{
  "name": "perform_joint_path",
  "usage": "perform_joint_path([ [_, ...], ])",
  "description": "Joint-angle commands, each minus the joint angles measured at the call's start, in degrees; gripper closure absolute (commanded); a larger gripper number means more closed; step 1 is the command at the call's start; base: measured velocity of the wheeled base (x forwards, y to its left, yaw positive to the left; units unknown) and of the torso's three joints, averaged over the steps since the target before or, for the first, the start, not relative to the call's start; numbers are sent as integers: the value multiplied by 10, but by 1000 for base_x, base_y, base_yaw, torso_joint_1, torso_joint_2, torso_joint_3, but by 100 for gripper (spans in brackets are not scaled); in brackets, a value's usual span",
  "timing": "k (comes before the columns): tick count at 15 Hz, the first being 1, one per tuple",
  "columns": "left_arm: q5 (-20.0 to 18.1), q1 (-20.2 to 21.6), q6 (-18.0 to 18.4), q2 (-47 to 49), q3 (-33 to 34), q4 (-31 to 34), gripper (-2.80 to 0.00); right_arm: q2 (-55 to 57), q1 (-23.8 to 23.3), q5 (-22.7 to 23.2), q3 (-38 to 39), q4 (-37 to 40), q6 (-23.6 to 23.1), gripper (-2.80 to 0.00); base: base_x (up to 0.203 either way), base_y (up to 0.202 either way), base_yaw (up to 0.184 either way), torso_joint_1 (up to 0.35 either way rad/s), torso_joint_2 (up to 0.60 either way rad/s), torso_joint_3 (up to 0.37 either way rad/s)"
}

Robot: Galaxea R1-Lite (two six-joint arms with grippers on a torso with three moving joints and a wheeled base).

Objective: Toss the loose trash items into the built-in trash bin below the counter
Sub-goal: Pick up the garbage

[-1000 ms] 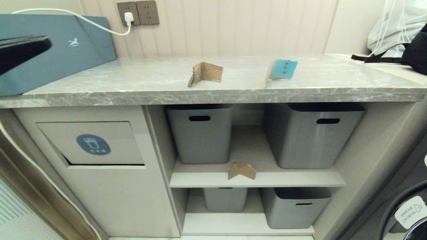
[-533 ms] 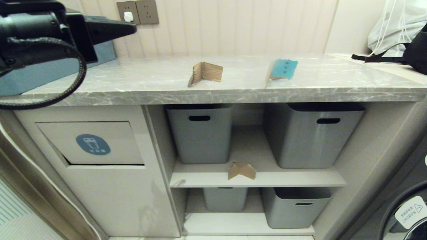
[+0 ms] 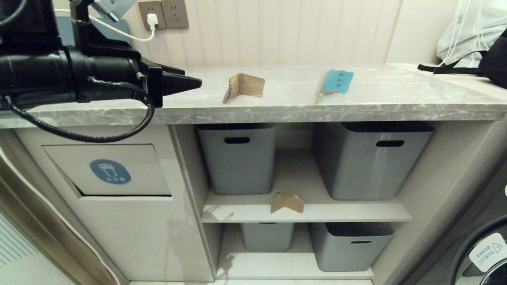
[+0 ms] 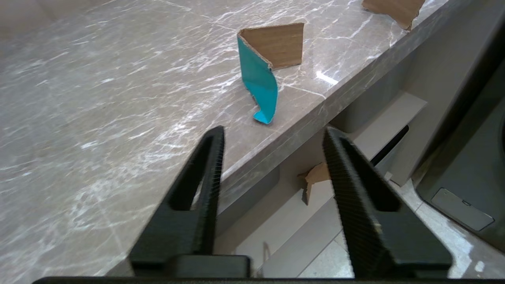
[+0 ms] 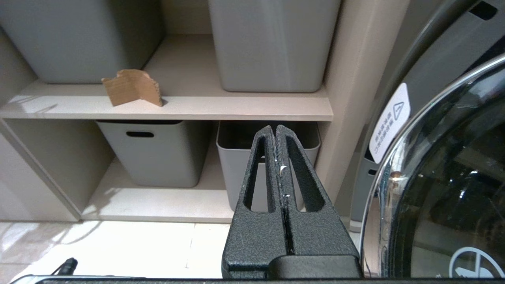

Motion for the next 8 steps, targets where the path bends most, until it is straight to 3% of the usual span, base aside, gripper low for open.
perform_joint_path([
  [1,-1,-4,0,15,-8,1,-280,0,0,0,0,0,0,0,0,0,0,0,0,0],
  [5,-1,-42,-1,17,-27,21,-280,0,0,0,0,0,0,0,0,0,0,0,0,0],
  [8,-1,-44,1,38,-39,23,-280,0,0,0,0,0,0,0,0,0,0,0,0,0],
])
